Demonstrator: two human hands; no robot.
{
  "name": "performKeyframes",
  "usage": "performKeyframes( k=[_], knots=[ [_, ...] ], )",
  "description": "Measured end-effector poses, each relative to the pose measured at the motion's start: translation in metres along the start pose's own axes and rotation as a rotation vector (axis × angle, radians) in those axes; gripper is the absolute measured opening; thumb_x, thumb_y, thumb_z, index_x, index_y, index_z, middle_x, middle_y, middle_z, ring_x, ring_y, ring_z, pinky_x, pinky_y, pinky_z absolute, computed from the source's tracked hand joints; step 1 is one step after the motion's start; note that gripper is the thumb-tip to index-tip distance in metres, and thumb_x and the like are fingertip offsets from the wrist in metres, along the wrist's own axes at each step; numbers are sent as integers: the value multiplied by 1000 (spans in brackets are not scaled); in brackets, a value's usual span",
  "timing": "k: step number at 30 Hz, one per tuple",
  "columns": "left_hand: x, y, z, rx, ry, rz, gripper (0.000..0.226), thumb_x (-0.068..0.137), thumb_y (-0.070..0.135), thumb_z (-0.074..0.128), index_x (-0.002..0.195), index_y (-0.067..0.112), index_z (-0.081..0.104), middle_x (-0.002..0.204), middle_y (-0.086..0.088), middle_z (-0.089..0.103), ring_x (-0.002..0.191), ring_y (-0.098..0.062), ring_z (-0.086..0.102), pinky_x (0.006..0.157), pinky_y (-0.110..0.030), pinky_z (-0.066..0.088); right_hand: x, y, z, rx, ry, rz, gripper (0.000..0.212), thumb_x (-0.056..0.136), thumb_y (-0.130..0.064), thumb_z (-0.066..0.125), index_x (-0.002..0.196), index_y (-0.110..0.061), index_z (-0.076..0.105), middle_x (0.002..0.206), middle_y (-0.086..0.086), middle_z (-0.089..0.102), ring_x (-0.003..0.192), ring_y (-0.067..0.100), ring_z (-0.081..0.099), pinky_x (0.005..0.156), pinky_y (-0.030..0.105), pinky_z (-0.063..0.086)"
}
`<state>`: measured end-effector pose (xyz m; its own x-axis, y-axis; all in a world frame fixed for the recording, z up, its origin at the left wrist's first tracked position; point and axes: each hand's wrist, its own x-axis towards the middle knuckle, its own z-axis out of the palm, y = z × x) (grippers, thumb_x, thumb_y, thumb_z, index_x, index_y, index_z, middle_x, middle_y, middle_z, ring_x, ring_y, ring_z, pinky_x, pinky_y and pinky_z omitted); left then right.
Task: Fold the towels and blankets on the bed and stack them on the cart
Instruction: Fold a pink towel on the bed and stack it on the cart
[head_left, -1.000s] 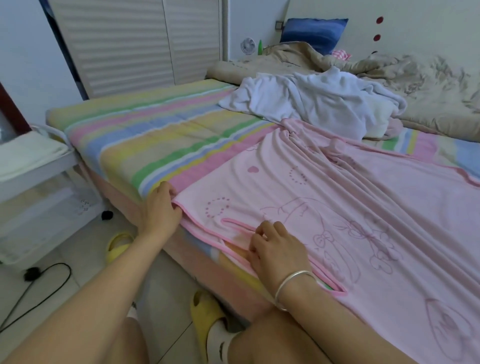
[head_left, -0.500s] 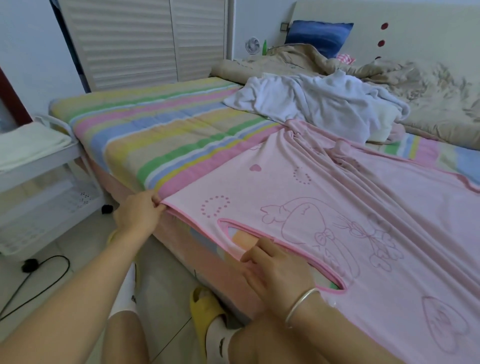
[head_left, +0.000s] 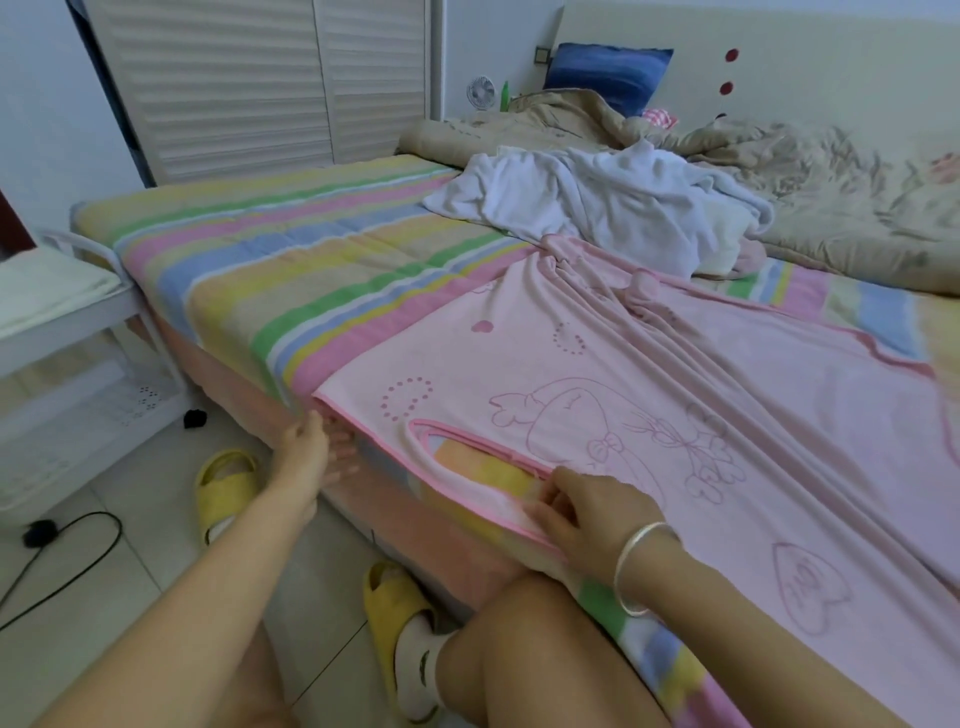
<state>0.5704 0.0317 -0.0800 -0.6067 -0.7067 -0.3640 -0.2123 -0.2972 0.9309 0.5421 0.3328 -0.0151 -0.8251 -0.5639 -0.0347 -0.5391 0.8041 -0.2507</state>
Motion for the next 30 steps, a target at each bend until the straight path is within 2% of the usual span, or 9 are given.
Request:
performKeyframes(
  k=[4, 7, 10, 14, 19, 22, 25, 28, 30],
  knots=[
    [-9, 5, 7, -203, -63, -151, 39, 91, 48, 61, 110, 13, 60, 98, -2, 67, 90, -18, 65, 79, -35, 54, 2, -12, -6, -71, -109, 37, 34, 92, -59, 42, 94, -28, 55, 94, -7, 60, 83, 17, 54, 68, 30, 42],
    [-9, 8, 17, -180, -69, -137, 26, 90, 24, 69, 108, 9, 59, 86, -2, 65, 76, -12, 62, 60, -28, 55, -2, -14, -10, -26, -45, 34, 34, 90, -54, 47, 83, -23, 58, 79, -7, 55, 74, 17, 53, 59, 29, 37],
    [-7, 13, 23, -179, 21, -88, 10, 92, 10, 65, 86, 9, 57, 71, -4, 55, 60, -11, 51, 43, -19, 52, -8, -10, -10, 157, 76, 68, 30, 87, -53, 56, 82, -24, 50, 72, -9, 52, 66, 13, 47, 55, 25, 35],
    [-2, 4, 23, -125, 123, -58, 22, 94, 9, 62, 75, 10, 52, 64, -6, 50, 53, -15, 45, 50, -28, 44, -14, -4, 0, 271, 18, 166, 26, 87, -49, 58, 87, -25, 49, 82, -8, 56, 76, 14, 53, 64, 26, 42],
    [-5, -7, 22, -7, 150, -33, 12, 93, 14, 64, 97, 3, 61, 72, -10, 59, 58, -19, 54, 72, -38, 55, -13, -2, 2, 223, 68, 130, 27, 95, -46, 48, 76, -28, 55, 79, -9, 61, 78, 17, 57, 74, 32, 50],
    [-18, -1, 21, 226, 229, 93, 11, 91, 17, 64, 99, 10, 61, 100, -13, 65, 85, -32, 64, 90, -44, 53, -9, -1, 0, 210, 37, 92, 15, 94, -38, 53, 98, -26, 61, 92, -10, 63, 90, 16, 59, 83, 32, 50],
    [-41, 8, 28, 512, 309, 337, 32, 90, 16, 60, 121, 15, 52, 123, -6, 57, 108, -31, 58, 91, -45, 50, -11, 0, -4, 206, 68, 28, 23, 94, -27, 52, 117, -28, 55, 99, -12, 59, 96, 13, 56, 84, 28, 48],
    [-73, 12, 53, 626, 219, 659, 29, 91, 13, 56, 119, 20, 54, 124, -2, 52, 111, -22, 55, 87, -41, 50, -21, 14, -7, 178, 259, -58, 31, 92, -23, 51, 123, -26, 55, 118, -7, 56, 113, 16, 48, 93, 29, 41],
    [-98, 9, 79, 658, 94, 784, 24, 91, 12, 55, 113, 23, 56, 119, 4, 52, 110, -16, 53, 86, -37, 49, -29, 35, -9, 112, 293, -46, 47, 95, -47, 37, 133, -23, 51, 137, -2, 49, 129, 24, 41, 106, 33, 32]
  ],
)
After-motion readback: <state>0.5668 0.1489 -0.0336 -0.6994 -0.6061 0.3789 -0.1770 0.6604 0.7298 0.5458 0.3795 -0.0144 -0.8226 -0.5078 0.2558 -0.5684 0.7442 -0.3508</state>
